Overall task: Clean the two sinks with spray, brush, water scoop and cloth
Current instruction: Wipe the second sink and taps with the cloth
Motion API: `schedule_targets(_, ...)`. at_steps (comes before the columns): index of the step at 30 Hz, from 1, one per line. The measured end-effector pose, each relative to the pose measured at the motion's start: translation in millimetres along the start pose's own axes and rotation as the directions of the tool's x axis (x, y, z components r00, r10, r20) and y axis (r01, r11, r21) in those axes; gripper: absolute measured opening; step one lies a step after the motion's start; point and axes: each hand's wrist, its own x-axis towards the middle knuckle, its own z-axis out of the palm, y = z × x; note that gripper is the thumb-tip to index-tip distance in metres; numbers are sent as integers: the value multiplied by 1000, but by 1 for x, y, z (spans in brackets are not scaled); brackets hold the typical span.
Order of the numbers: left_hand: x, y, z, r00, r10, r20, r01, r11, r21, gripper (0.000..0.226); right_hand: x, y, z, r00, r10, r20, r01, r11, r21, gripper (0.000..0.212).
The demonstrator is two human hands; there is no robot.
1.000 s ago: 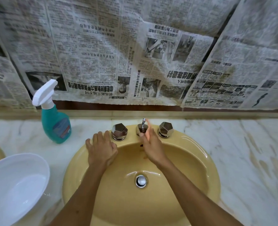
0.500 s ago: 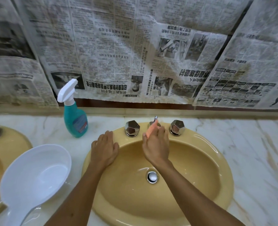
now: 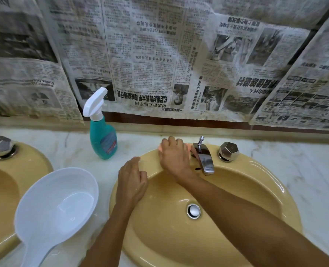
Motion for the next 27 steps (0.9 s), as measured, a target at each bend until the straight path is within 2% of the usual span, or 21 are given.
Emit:
schedule_targets(2, 0, 0, -1, 1000, 14, -8, -14, 1000, -8, 51, 10, 6, -6, 984, -154, 92, 169, 967, -192, 34)
schedule_targets(5, -1, 1, 0, 1000, -2, -23, 1, 999, -41, 45, 27, -17, -18, 941, -226, 251, 318, 844, -431, 27)
schedule_targets(8, -1, -1, -1, 998, -50, -41, 46, 995, -91, 45, 19, -31, -14, 908, -274, 316, 395, 812, -430, 23)
schedule_targets(10, -1, -3, 0, 998, -40, -52, 34, 993, -112, 45, 1, -16, 2, 902, -398, 167, 432, 833, -346, 27)
schedule_targets(12, 0, -3, -1, 997, -32, -65, 23, 991, -129, 46, -23, -1, 21, 878, -477, -43, 470, 875, -114, 40)
schedule_targets(13, -1, -1, -2, 997, -45, -69, 35, 990, -138, 46, -37, 2, 26, 900, -435, -26, 436, 899, 49, 47)
schedule_targets(15, -3, 0, -4, 994, -69, -79, 54, 982, -182, 47, -59, -6, 29, 953, -282, 110, 242, 928, 284, 56)
schedule_targets(17, -4, 2, -7, 989, -84, -123, 46, 957, -286, 55, -66, -22, 31, 982, -145, 124, 95, 934, 345, 59)
schedule_targets(19, -5, 1, -9, 981, -104, -161, 40, 933, -358, 54, -70, -35, 28, 966, -234, 111, 178, 912, 369, 61)
schedule_targets(21, -4, -1, -10, 982, -97, -165, 28, 926, -376, 51, -78, -35, 33, 897, -424, 122, 343, 844, 412, 61)
schedule_targets(22, -5, -1, -11, 984, -88, -154, 26, 931, -365, 51, -84, -27, 39, 881, -463, 102, 385, 824, 416, 59)
schedule_targets(23, -5, 0, -11, 987, -77, -140, 24, 938, -345, 53, -88, -16, 46, 899, -428, 86, 357, 833, 422, 58)
schedule_targets(24, -5, 0, -11, 990, -67, -127, 23, 946, -323, 54, -91, -5, 55, 947, -315, 60, 253, 849, 464, 58)
schedule_targets(25, -6, 1, -11, 991, -64, -118, 25, 952, -305, 55, -96, 1, 57, 990, -133, 36, 90, 819, 567, 56)
schedule_targets(26, -6, 2, -11, 991, -66, -113, 30, 956, -291, 56, -101, 2, 56, 998, 40, 40, -57, 730, 681, 55)
schedule_targets(27, -6, 3, -11, 992, -68, -111, 34, 959, -281, 56, -107, -4, 52, 988, 141, 70, -143, 617, 774, 54)
